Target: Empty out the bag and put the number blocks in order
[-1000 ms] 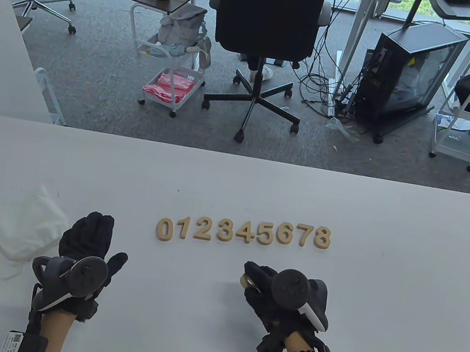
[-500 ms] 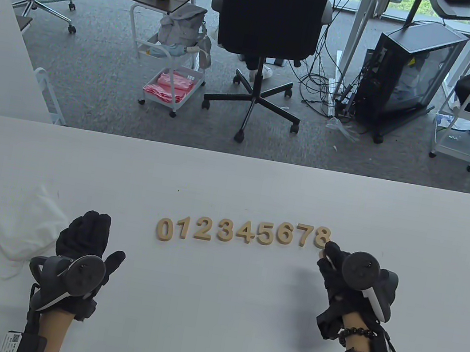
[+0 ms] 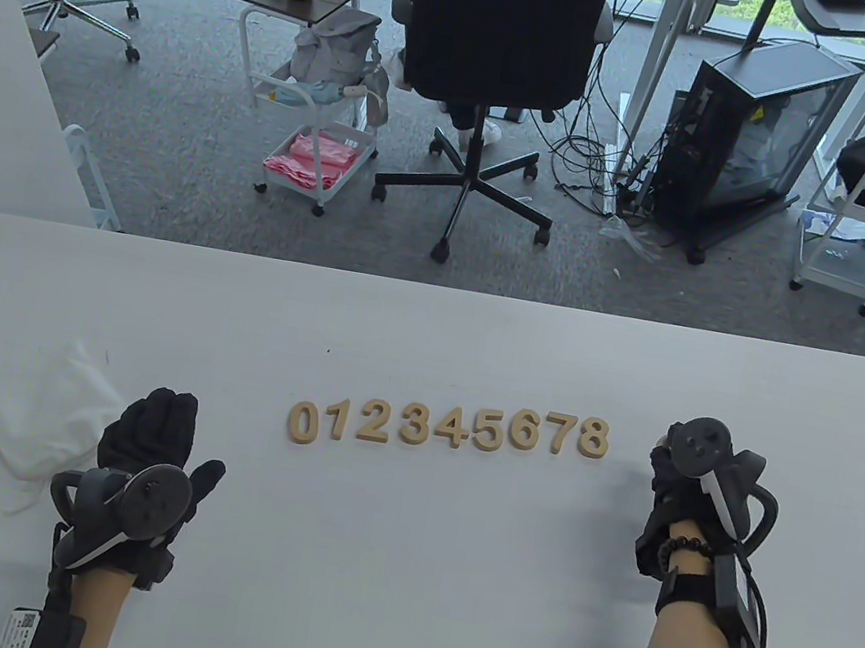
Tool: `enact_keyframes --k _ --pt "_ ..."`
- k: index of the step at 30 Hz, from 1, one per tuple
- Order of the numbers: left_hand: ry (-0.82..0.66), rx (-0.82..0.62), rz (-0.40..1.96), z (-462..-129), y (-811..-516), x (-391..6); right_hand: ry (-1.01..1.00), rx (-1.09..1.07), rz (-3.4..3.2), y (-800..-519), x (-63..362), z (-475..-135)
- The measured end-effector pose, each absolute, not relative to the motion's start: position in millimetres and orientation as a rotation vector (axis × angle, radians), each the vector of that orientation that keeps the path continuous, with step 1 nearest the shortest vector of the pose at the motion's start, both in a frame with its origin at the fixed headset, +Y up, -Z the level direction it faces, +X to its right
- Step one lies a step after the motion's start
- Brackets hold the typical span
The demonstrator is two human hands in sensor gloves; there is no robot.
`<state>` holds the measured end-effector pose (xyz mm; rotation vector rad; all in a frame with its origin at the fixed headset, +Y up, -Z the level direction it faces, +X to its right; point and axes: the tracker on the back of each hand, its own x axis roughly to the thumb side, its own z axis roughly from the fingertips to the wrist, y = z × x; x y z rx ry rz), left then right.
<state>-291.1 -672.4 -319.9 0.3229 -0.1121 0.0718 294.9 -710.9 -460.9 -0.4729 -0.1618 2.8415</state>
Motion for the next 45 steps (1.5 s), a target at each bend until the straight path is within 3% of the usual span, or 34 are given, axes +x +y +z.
enact_keyframes --k 20,24,33,45 --pt "-0.105 0.320 0.052 -321 -672 -291 -0.059 -0.614 3.114 -751 247 -529" --pt "-0.104 0.320 0.049 -321 -672 -291 -0.058 -0.595 3.128 -754 246 -531" --pt "-0.100 0.317 0.048 -321 -673 -291 0.168 -0.517 3.089 -759 248 -530" --pt "-0.100 0.295 0.044 -322 -673 -291 0.092 -0.541 3.064 -754 253 -522"
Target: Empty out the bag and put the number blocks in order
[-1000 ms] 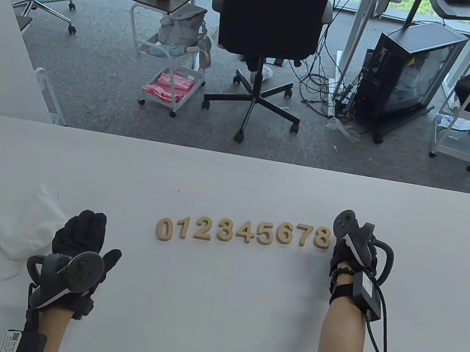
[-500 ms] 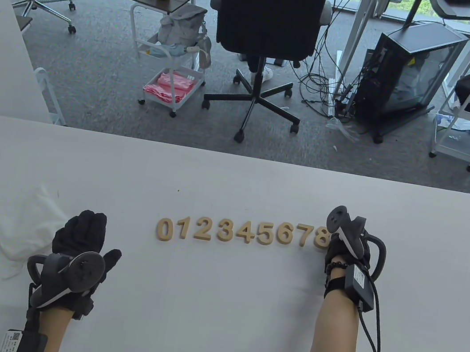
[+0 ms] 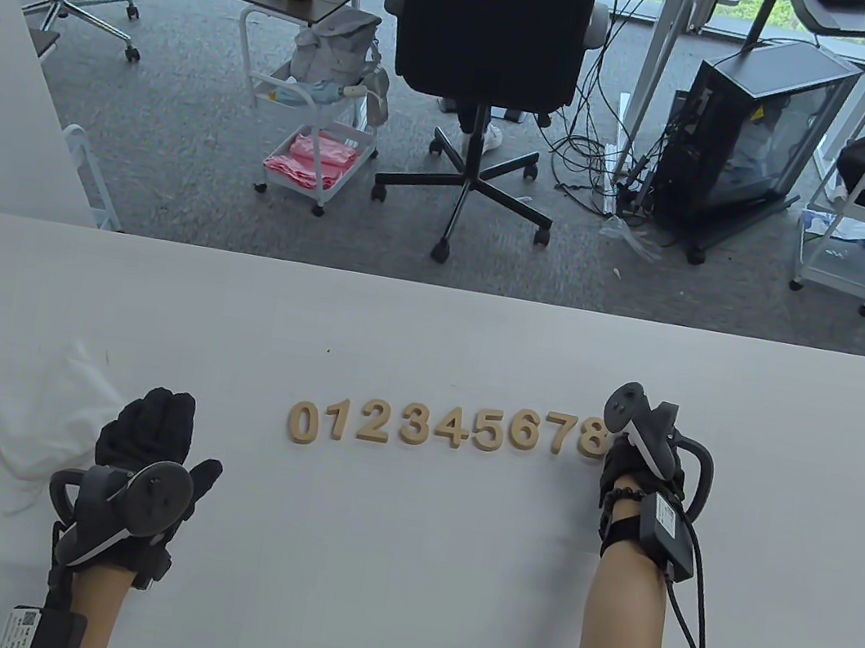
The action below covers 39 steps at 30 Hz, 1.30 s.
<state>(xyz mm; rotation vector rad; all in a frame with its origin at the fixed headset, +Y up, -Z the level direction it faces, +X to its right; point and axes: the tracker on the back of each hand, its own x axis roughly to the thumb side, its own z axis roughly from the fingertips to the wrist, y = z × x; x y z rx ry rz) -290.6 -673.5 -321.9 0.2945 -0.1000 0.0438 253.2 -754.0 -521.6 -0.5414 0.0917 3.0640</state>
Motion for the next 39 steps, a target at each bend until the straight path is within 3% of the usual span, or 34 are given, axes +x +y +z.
enact_keyframes --k 7,13,26,35,39 --pt "-0.130 0.215 0.028 -327 -680 -283 0.022 -0.464 3.045 -734 257 -492" --pt "-0.171 0.087 0.018 -329 -687 -273 -0.008 -0.306 2.983 -722 248 -446" --pt "-0.242 -0.139 -0.013 -334 -701 -255 -0.085 0.046 2.987 -703 186 -351" --pt "-0.255 -0.206 -0.033 -337 -710 -253 -0.121 0.163 2.998 -717 163 -326" --pt "-0.260 -0.210 -0.052 -339 -713 -248 -0.045 0.175 2.992 -720 166 -325"
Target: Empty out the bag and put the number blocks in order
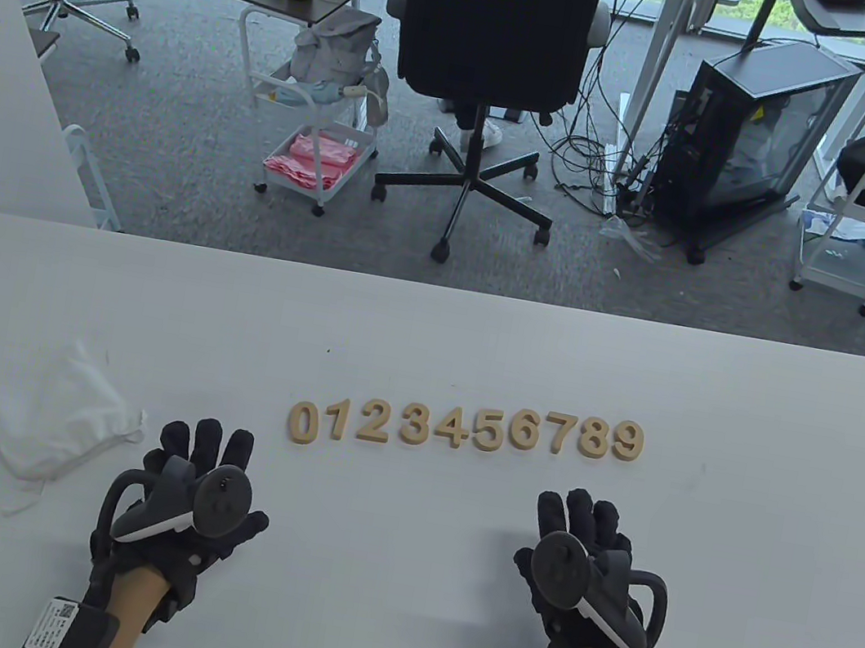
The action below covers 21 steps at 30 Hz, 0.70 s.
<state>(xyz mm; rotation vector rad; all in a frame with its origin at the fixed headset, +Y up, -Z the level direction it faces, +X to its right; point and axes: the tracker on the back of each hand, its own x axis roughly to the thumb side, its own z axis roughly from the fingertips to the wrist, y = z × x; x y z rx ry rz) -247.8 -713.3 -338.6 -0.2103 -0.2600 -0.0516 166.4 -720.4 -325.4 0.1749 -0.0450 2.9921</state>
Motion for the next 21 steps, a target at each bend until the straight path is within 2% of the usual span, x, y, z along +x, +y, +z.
enact_keyframes --k 21 --pt "-0.232 -0.139 -0.038 -336.9 -710.1 -250.6 -0.030 0.180 2.919 -726.2 171.6 -326.6"
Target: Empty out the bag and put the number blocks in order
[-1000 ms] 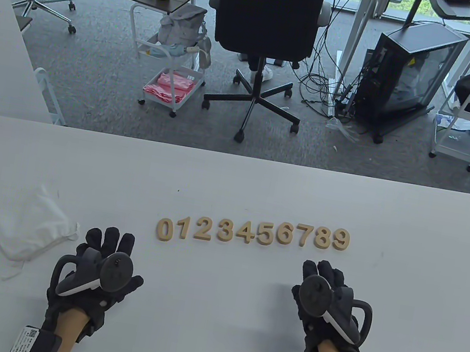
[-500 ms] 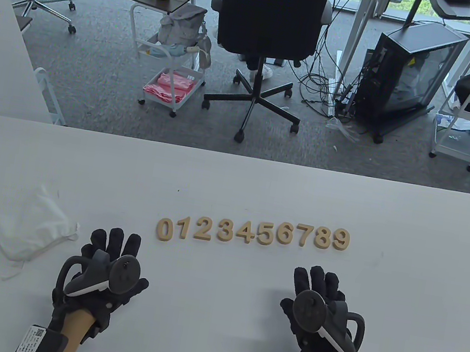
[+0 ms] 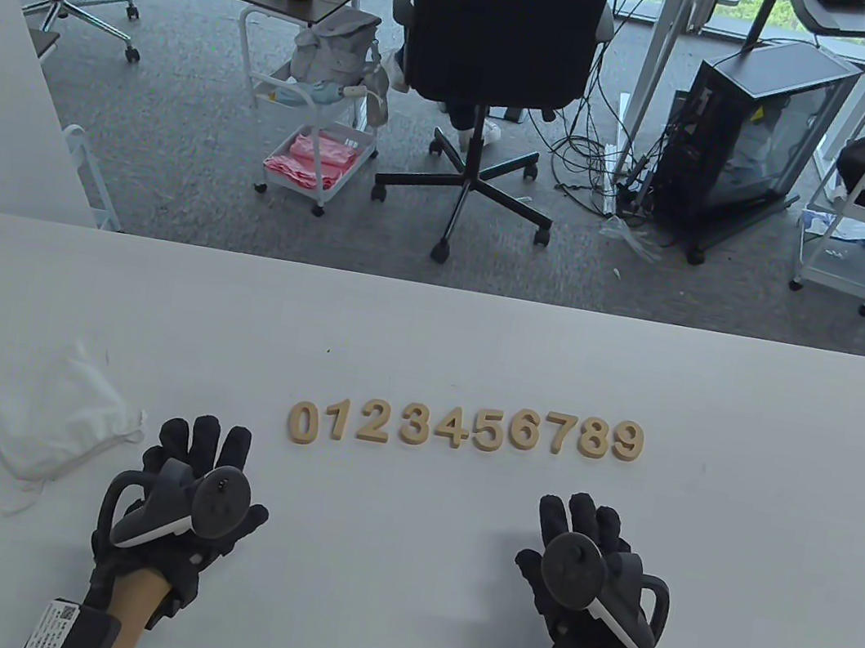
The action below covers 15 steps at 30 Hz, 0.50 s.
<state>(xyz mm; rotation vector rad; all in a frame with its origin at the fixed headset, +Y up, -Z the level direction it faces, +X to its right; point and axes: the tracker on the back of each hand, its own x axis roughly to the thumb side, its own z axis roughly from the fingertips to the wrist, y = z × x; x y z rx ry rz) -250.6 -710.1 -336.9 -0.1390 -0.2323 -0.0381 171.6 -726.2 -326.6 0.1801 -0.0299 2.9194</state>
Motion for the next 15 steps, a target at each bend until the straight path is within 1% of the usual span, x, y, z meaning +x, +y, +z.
enact_keyframes --k 15 --pt "-0.207 -0.126 -0.041 -336.4 -708.8 -256.4 -0.045 0.234 2.901 -727.8 167.9 -329.7"
